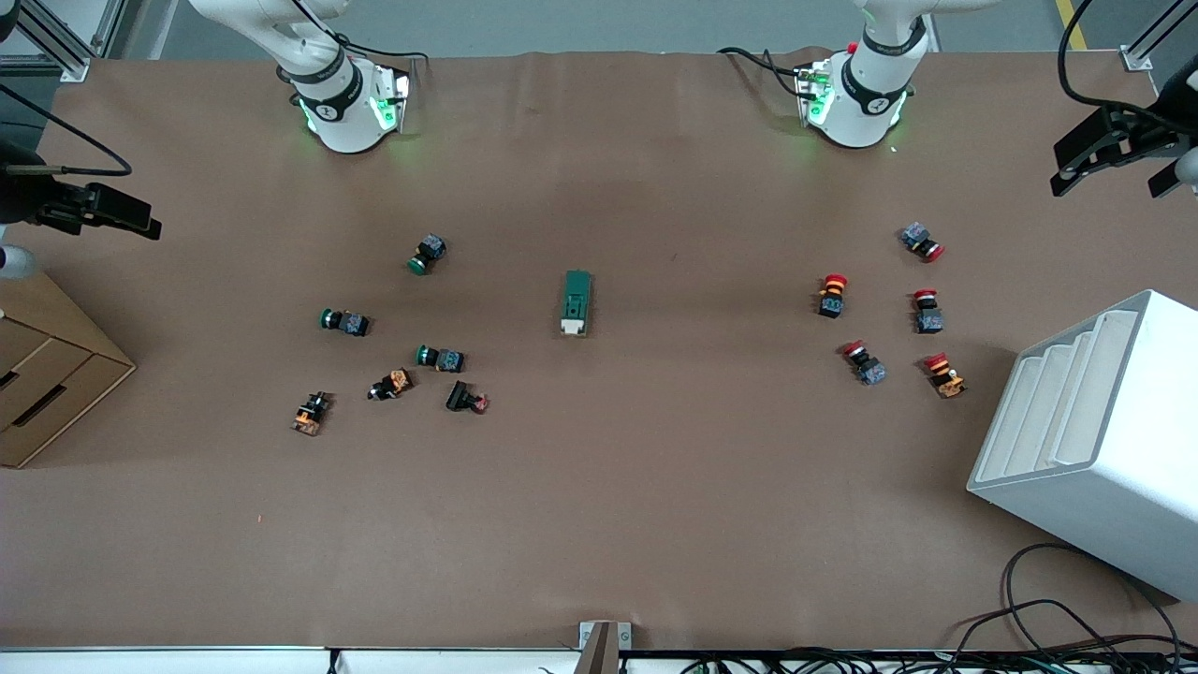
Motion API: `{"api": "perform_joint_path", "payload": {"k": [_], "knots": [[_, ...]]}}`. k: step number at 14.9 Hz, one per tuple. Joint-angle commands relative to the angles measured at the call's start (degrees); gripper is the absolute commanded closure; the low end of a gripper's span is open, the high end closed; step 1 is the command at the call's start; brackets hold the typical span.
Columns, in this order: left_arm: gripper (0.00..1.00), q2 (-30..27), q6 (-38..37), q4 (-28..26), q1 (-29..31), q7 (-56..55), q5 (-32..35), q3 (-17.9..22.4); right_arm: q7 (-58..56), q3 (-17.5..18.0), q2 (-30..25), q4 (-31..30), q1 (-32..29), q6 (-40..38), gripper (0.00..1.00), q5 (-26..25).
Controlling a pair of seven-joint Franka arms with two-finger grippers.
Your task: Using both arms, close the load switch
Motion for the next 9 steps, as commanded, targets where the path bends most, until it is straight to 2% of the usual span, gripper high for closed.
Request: {"api": "perform_joint_path", "payload": {"k": [1,5,9], "knots": [[0.00,-2.2,0.5,-3.0,-0.2,2.6,-0.9,0.5,0.9,0.6,1.4,2.5,-1.9,-0.9,0.00,-0.8],[0.00,-2.4,0.6,-3.1,-0.5,2.6,-0.9,-0.2,0.6,0.6,1.1,1.9,-2.3,-2.3,0.00,-0.7],[0.00,-2.7,0.4,-3.3,-0.5,1.6,-1.5,-1.4,0.5,1.1,-2.6,-1.3,-3.1,-1.6,0.00,-0.7]]}}
